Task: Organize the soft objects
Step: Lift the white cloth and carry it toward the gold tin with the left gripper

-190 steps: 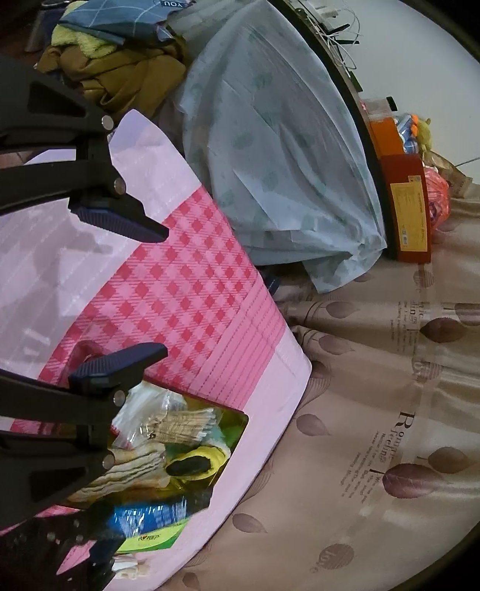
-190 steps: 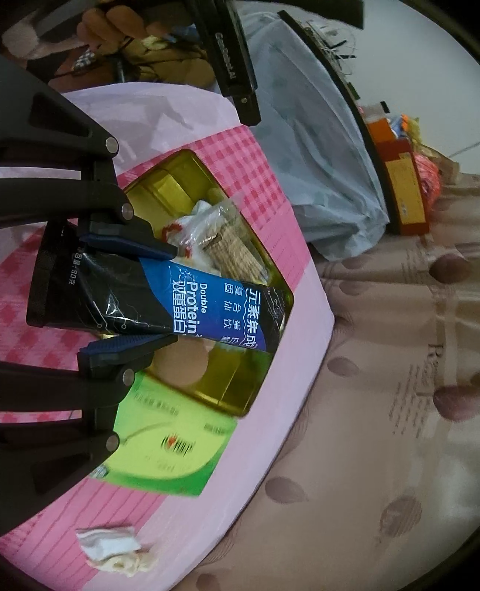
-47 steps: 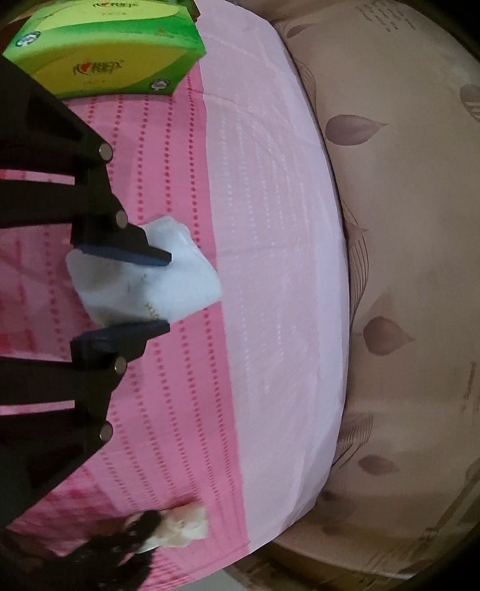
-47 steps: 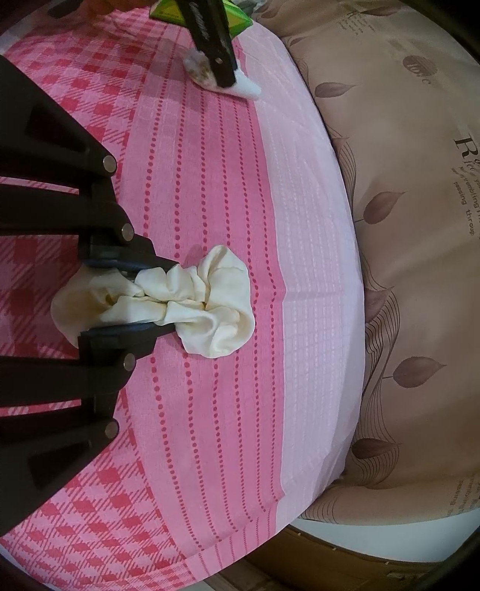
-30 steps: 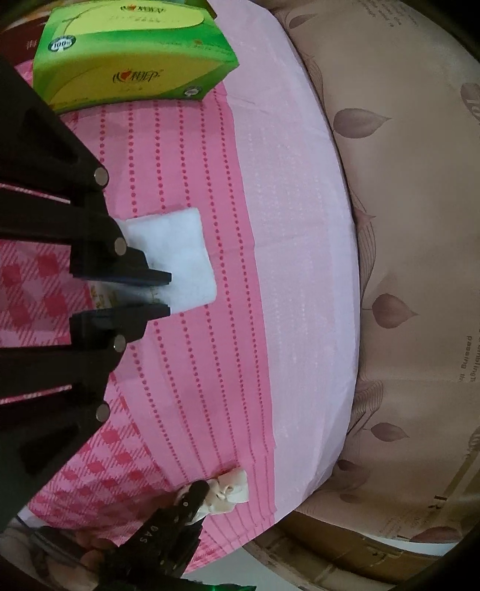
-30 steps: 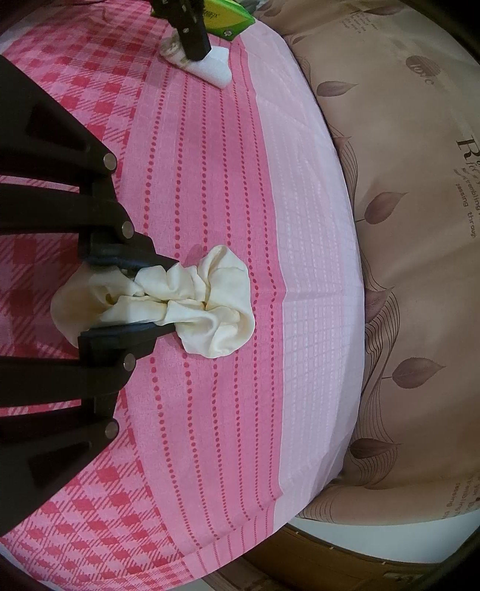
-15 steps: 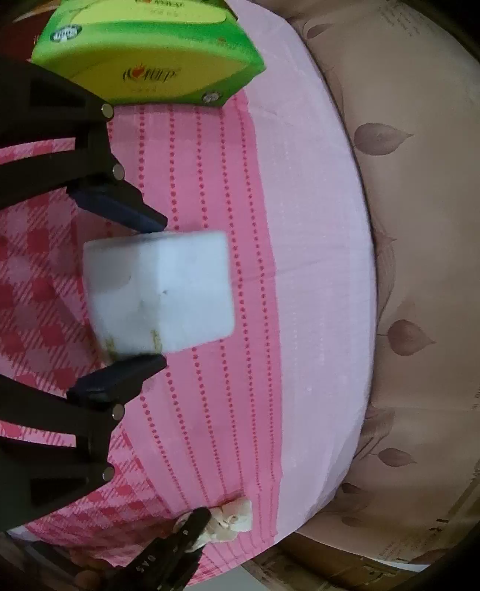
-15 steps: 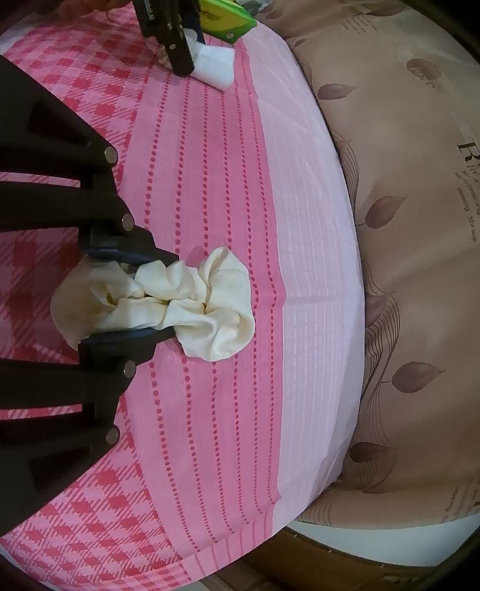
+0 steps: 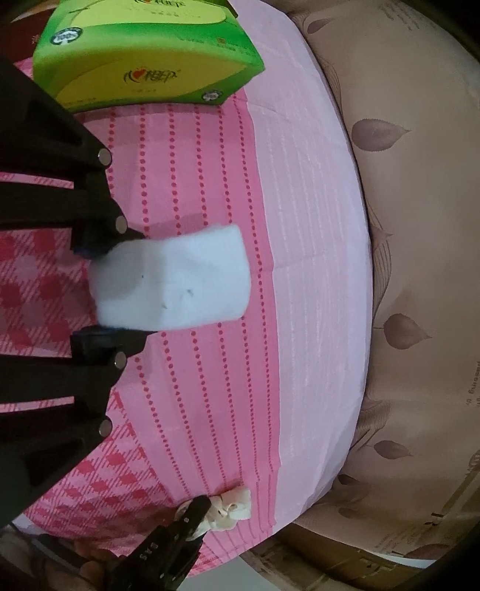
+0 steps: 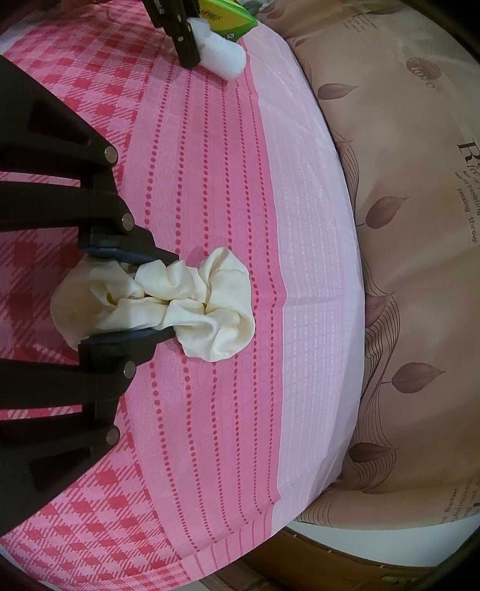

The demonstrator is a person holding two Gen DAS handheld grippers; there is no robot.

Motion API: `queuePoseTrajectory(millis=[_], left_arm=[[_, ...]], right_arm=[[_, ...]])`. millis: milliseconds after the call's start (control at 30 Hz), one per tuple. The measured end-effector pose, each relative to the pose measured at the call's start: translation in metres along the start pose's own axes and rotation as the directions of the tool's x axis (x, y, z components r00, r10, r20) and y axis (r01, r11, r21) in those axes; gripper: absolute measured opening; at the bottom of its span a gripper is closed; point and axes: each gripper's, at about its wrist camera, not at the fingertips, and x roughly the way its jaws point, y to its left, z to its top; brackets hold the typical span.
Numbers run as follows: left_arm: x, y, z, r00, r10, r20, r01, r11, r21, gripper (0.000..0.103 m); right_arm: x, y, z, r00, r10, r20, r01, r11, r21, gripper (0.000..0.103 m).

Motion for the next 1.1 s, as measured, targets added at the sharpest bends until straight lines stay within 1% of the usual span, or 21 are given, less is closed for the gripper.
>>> queuePoseTrajectory(millis=[233,500,633,933,1100], left_arm=[[-0.019,-0.002,-0.002,1.000,0.004,0.015,-0.004,1.000,-0.003,0.026],[-0.054,0.002,-0.008,1.000,0.006,0.030,-0.006,1.000,0.004,0.026],[-0.074,0.009,-0.013,0.999,0.028,0.046,-0.028,1.000,0.008,0.026],[-0.115,0.046,-0.028,0.994,0.079,0.070,-0.077,0.996,-0.032,0.026],[-0.140,0.072,-0.033,0.987,0.129,0.091,-0.123,0.990,-0.064,0.026]], right_arm=[[0.000,0.000,0.000,1.000,0.000,0.000,0.000,1.000,0.001,0.029],[0.000,0.000,0.000,1.000,0.000,0.000,0.000,1.000,0.001,0.029],[0.000,0.001,0.000,1.000,-0.001,0.000,0.001,1.000,0.000,0.029],[0.000,0.001,0.000,1.000,-0.004,0.000,0.004,1.000,-0.002,0.029],[0.001,0.001,0.000,1.000,-0.006,-0.001,0.006,1.000,-0.004,0.029]])
